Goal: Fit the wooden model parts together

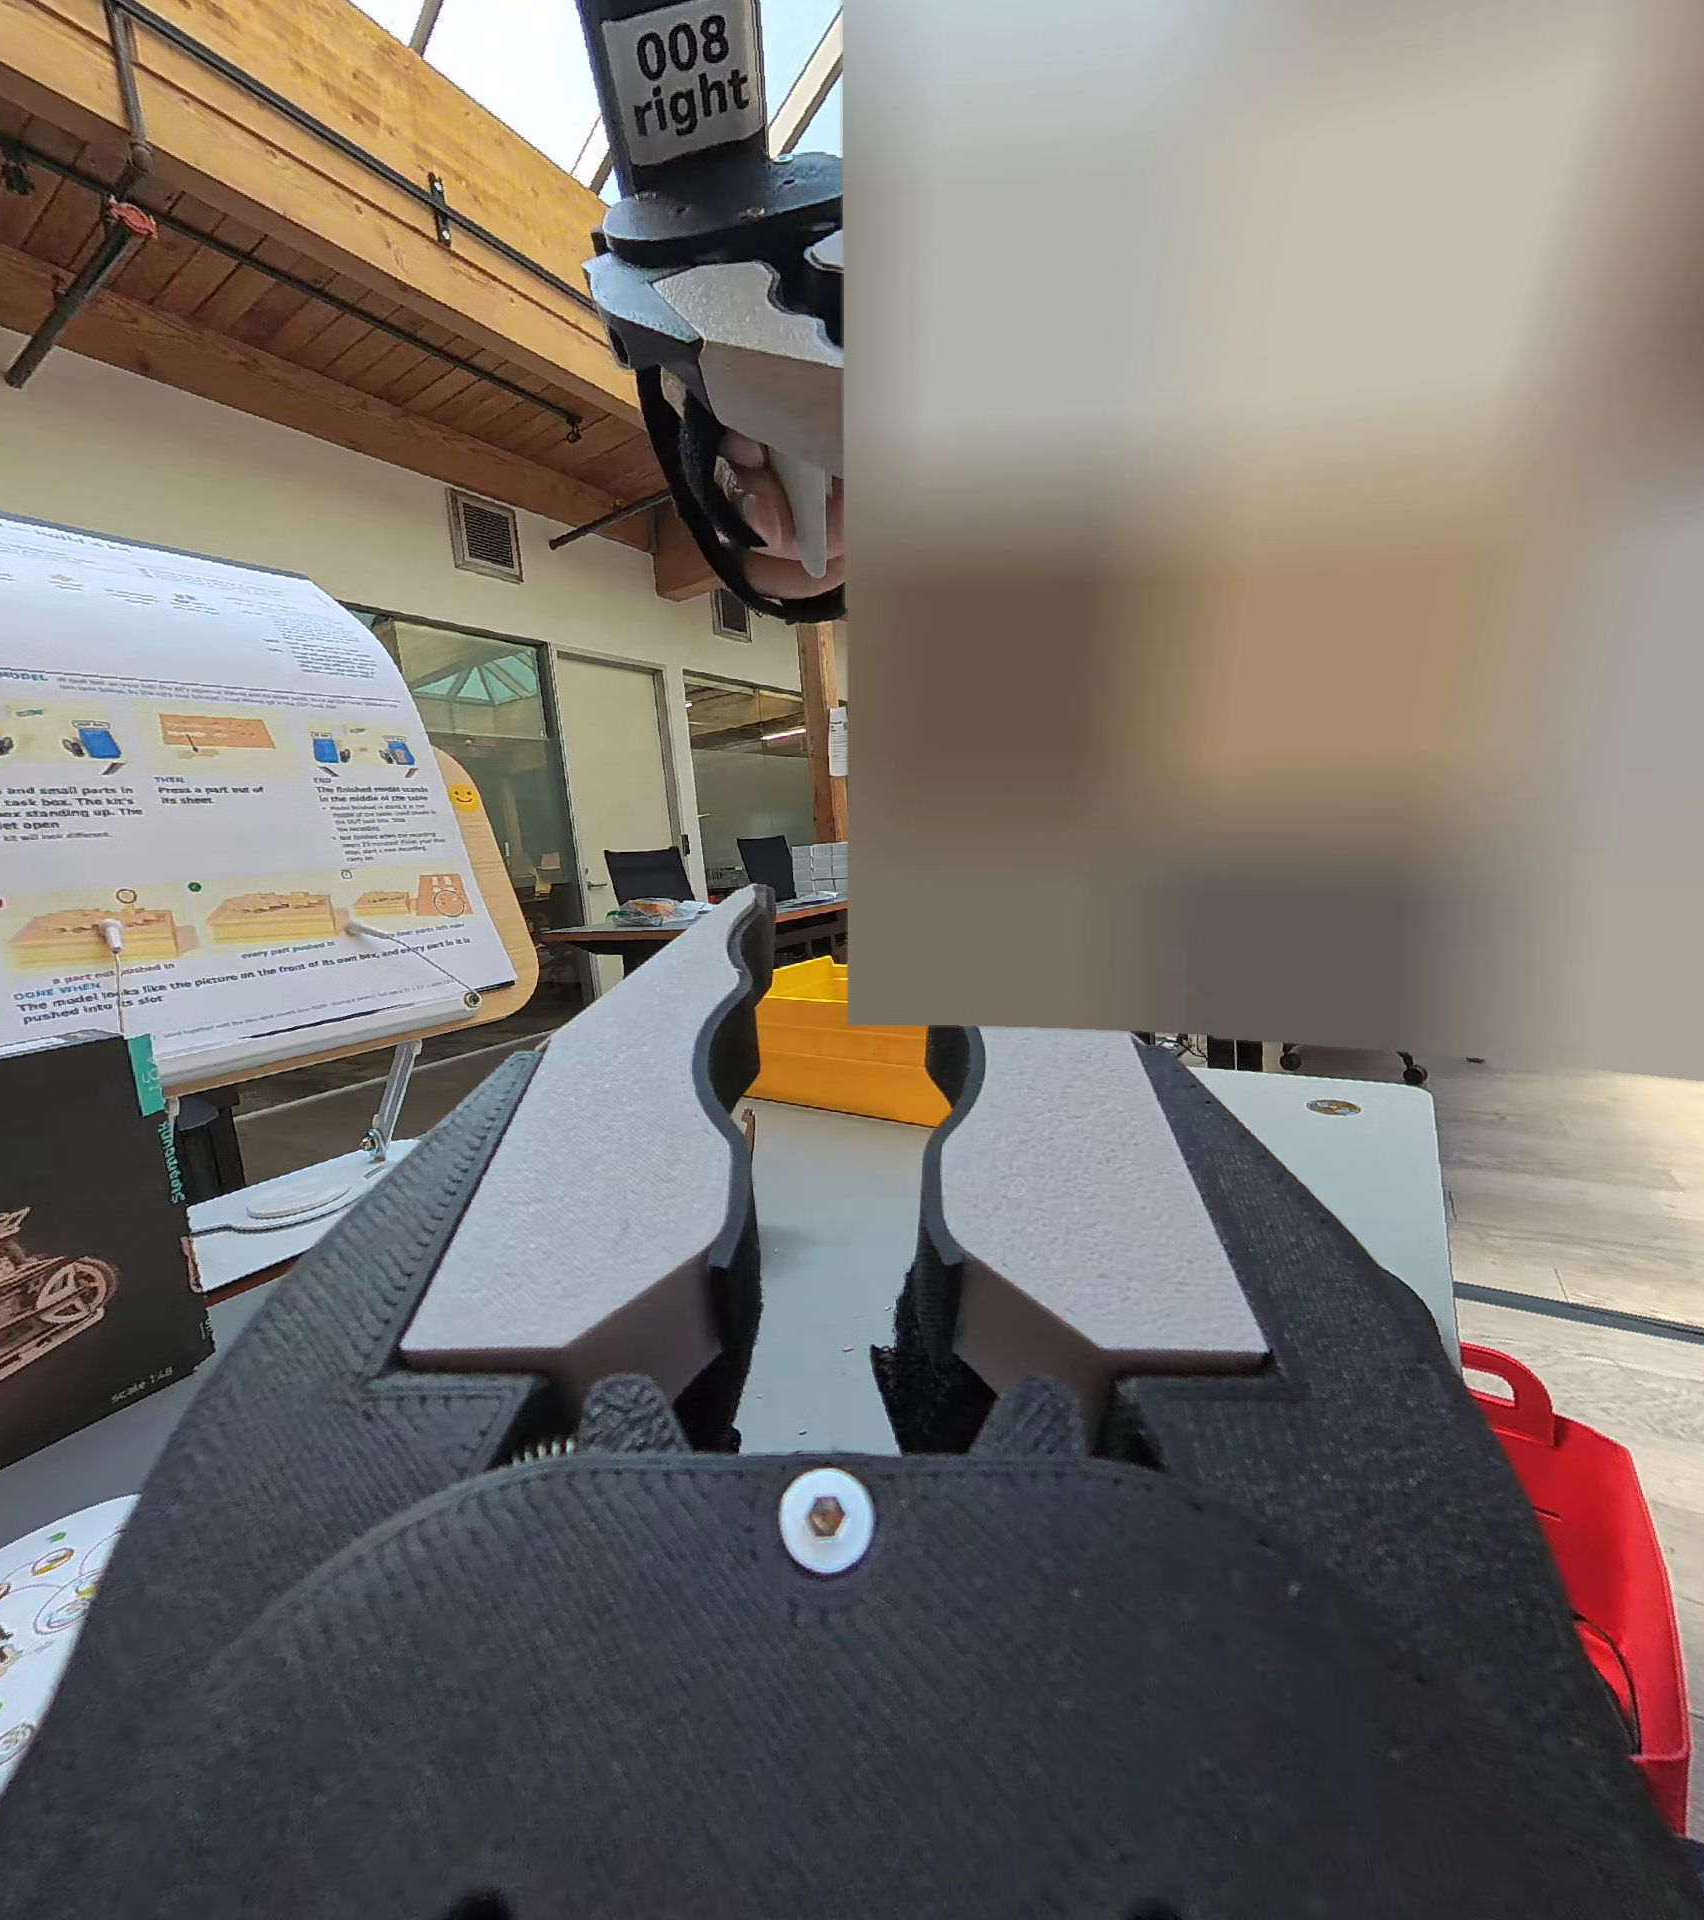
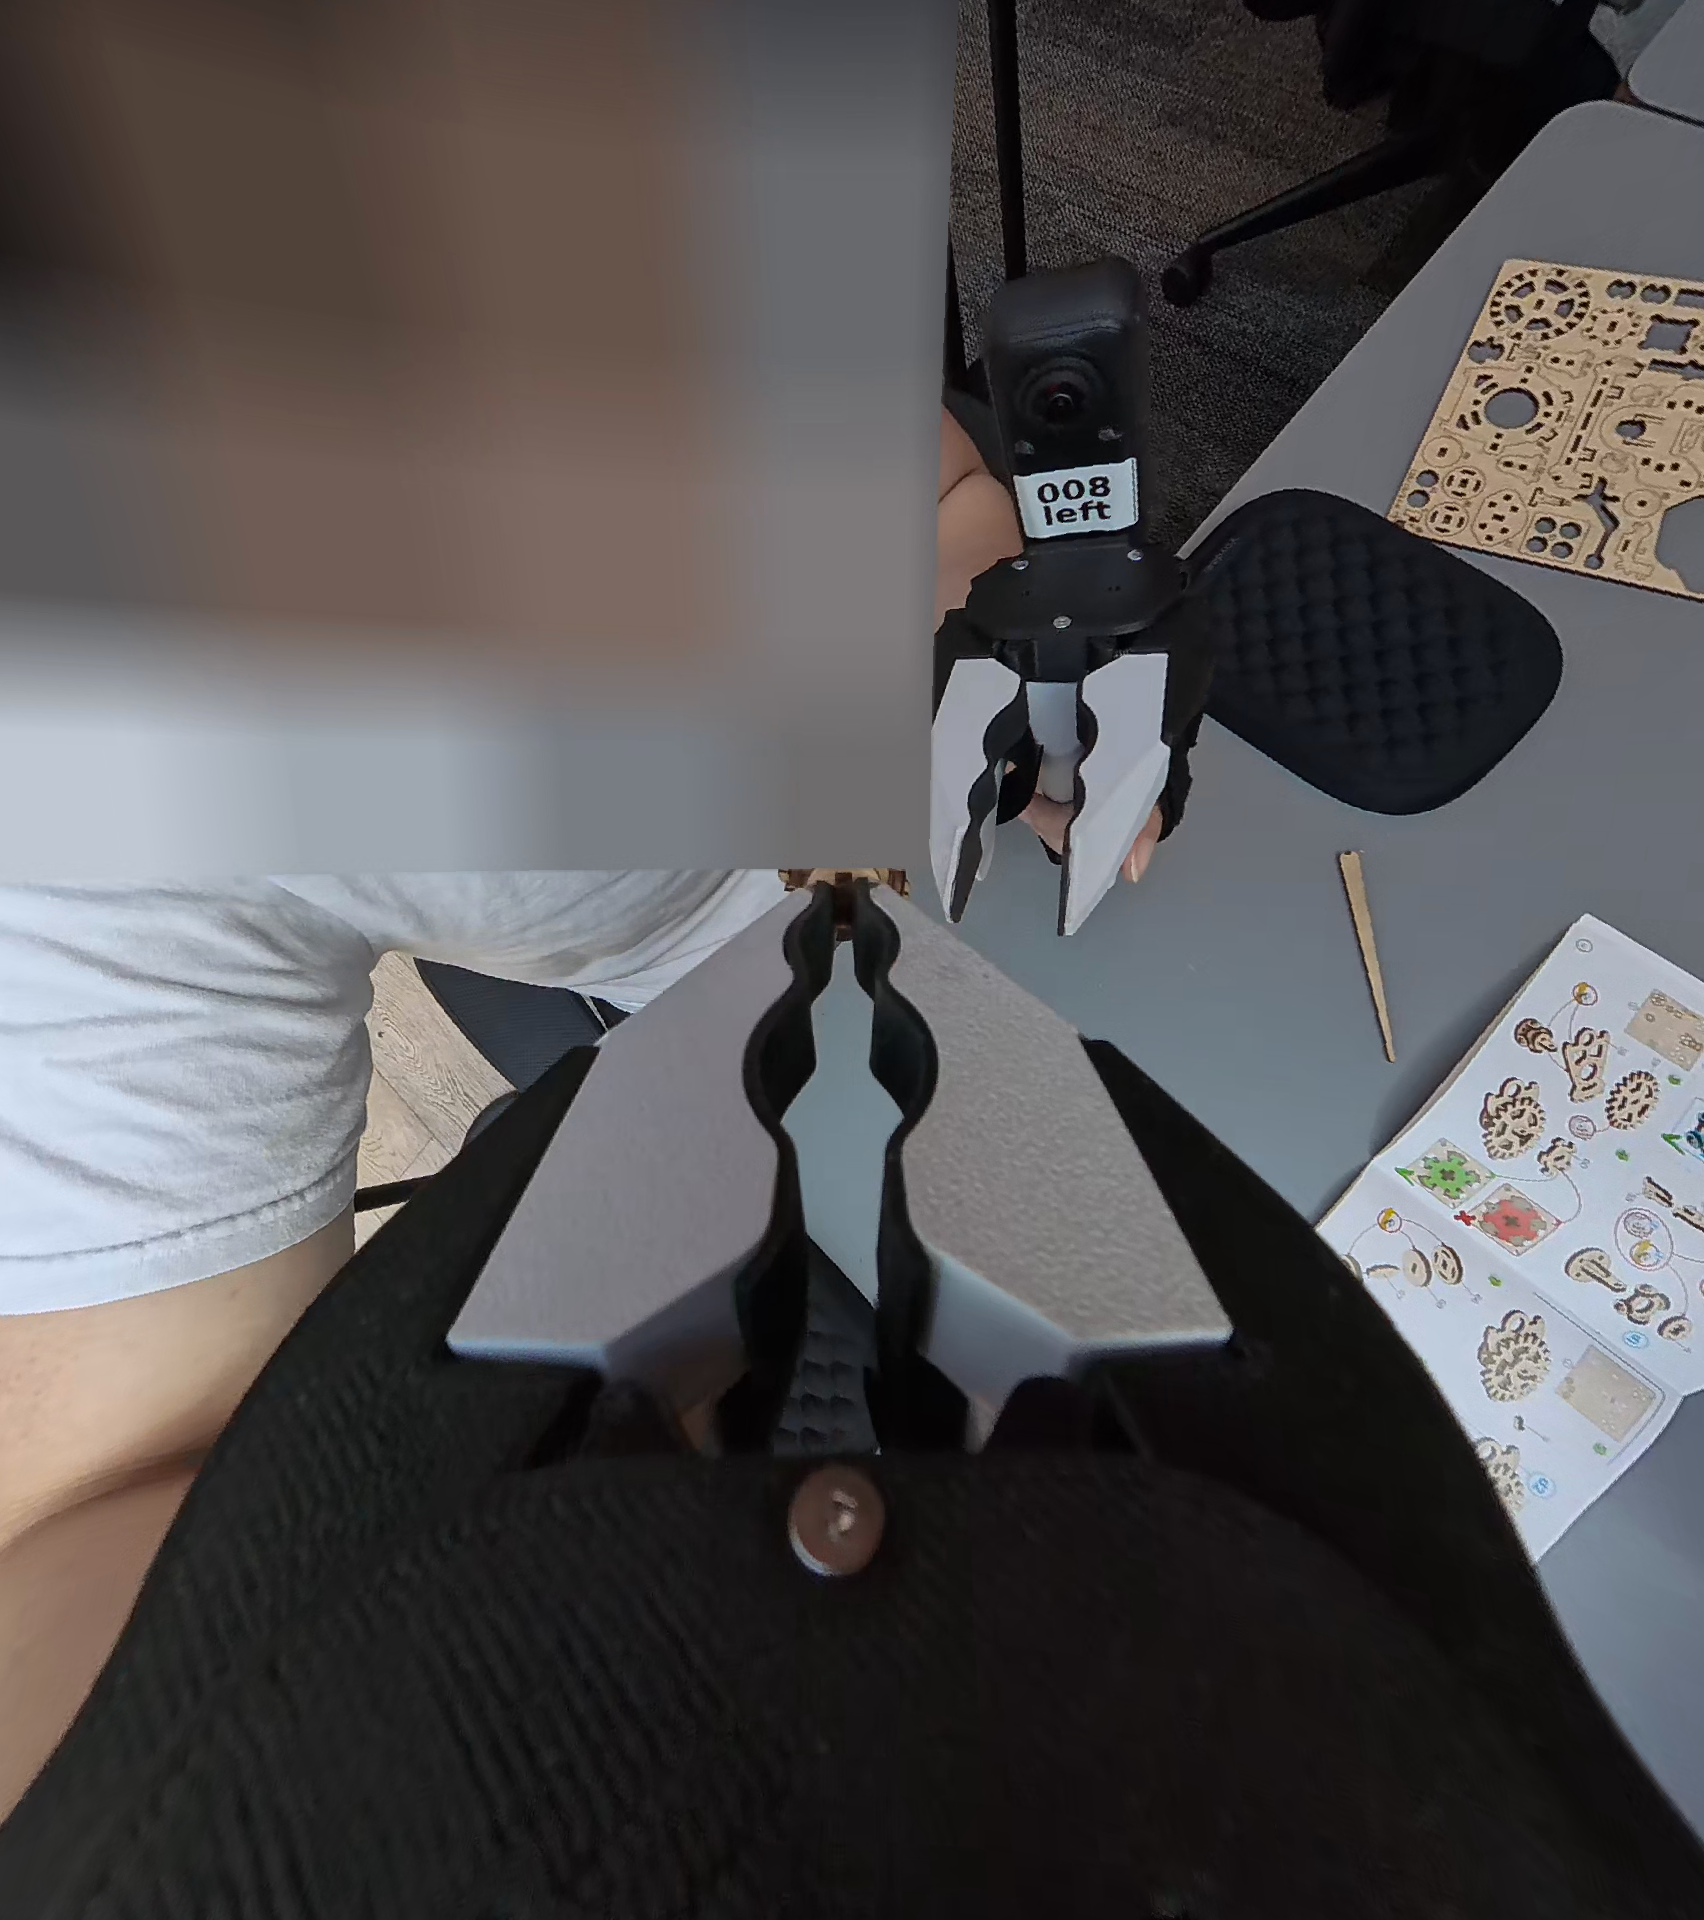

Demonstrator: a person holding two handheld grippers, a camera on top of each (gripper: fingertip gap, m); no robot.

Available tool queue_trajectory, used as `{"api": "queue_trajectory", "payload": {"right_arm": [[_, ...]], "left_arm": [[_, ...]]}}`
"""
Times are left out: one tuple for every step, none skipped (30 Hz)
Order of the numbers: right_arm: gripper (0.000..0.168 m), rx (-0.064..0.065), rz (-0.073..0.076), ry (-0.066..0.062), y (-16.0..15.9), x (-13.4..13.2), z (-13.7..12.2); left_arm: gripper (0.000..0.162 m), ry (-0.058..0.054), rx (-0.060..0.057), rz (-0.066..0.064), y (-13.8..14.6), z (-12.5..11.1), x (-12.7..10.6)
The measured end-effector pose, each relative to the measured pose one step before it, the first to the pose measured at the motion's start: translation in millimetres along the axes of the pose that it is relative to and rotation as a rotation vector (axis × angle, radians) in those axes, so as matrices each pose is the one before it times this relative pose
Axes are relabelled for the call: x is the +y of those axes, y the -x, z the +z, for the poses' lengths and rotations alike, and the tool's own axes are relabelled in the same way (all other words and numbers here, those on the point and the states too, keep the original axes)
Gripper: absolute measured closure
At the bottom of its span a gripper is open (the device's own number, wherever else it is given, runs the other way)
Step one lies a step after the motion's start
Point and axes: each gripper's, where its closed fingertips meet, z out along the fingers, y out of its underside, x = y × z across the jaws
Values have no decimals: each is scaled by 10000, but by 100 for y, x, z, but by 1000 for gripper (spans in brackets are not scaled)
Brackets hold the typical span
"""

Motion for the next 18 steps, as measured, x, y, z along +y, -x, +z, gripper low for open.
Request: {"api": "queue_trajectory", "payload": {"right_arm": [[166,23,11,21,33,27,-20],[166,38,16,18,-3,25,-27],[166,37,19,20,-14,42,-18],[166,29,22,27,-3,58,-16],[166,55,16,6,-39,16,-15],[166,119,48,17,-159,31,0],[167,196,124,29,-282,30,-1],[167,261,171,63,-425,39,22],[167,434,228,160,-701,91,79],[167,534,340,255,-890,146,140],[167,388,430,301,-672,109,232],[167,137,381,273,-234,2,306],[167,207,323,283,-303,8,304],[167,300,278,326,-409,71,303],[167,154,248,311,-181,118,310],[167,37,324,266,-68,126,311],[166,189,401,214,-389,76,300],[166,421,506,206,-852,135,307]], "left_arm": [[137,6,7,-2,-29,30,23],[137,2,8,5,-42,25,1],[137,0,6,11,-34,31,-10],[137,-2,4,11,-39,22,-19],[137,-1,6,9,-30,19,-30],[137,2,-2,11,-27,19,-35],[137,-1,-19,17,12,27,-47],[137,2,-31,22,35,34,-61],[137,36,-31,36,44,45,-42],[137,78,-41,72,89,40,-37],[136,95,-69,117,154,-13,-56],[136,98,-100,144,219,-68,-66],[136,99,-103,141,247,-140,-71],[136,101,-114,131,265,-212,-32],[136,102,-156,117,325,-293,6],[136,96,-191,87,391,-356,54],[136,86,-201,47,390,-413,74],[136,85,-204,12,400,-447,108]]}}
